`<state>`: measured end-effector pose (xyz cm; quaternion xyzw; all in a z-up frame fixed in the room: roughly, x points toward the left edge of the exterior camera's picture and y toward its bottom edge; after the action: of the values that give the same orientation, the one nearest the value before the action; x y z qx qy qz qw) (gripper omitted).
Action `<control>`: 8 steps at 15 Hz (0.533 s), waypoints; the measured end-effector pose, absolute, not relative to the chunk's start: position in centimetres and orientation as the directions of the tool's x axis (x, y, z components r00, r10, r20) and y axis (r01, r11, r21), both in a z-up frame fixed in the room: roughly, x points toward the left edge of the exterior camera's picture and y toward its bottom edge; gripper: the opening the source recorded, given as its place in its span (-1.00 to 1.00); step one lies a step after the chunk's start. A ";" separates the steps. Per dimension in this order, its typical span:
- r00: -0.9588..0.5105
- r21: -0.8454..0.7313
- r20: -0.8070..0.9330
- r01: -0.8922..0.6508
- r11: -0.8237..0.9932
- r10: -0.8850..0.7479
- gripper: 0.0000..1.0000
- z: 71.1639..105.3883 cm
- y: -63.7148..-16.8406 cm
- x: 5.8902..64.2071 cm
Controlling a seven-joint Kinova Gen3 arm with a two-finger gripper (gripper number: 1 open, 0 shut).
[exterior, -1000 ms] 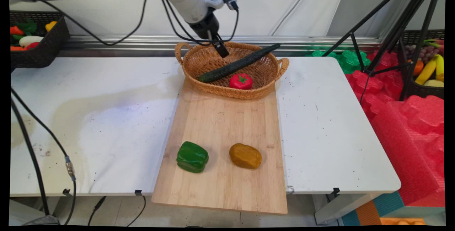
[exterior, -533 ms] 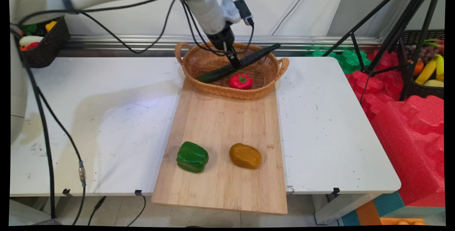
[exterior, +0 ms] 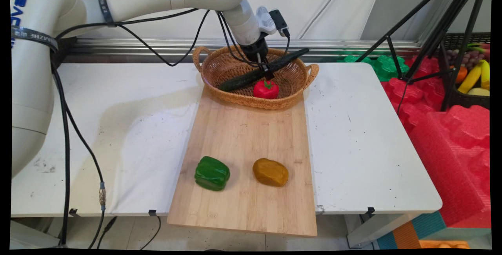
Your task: Pick up the cucumber from the vegetable basket, then place the picked object on the cutting board
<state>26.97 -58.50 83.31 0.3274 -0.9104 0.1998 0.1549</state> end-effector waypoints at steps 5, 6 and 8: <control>-0.737 -0.275 0.420 -0.660 0.699 -0.530 -1.00 83.2 -58.9 26.7; -0.737 -0.281 0.422 -0.660 0.696 -0.528 -1.00 83.5 -58.8 26.8; -0.738 -0.301 0.427 -0.661 0.687 -0.523 -1.00 84.6 -58.2 27.1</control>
<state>27.09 -58.23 84.56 0.3271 -0.9052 0.2226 0.1553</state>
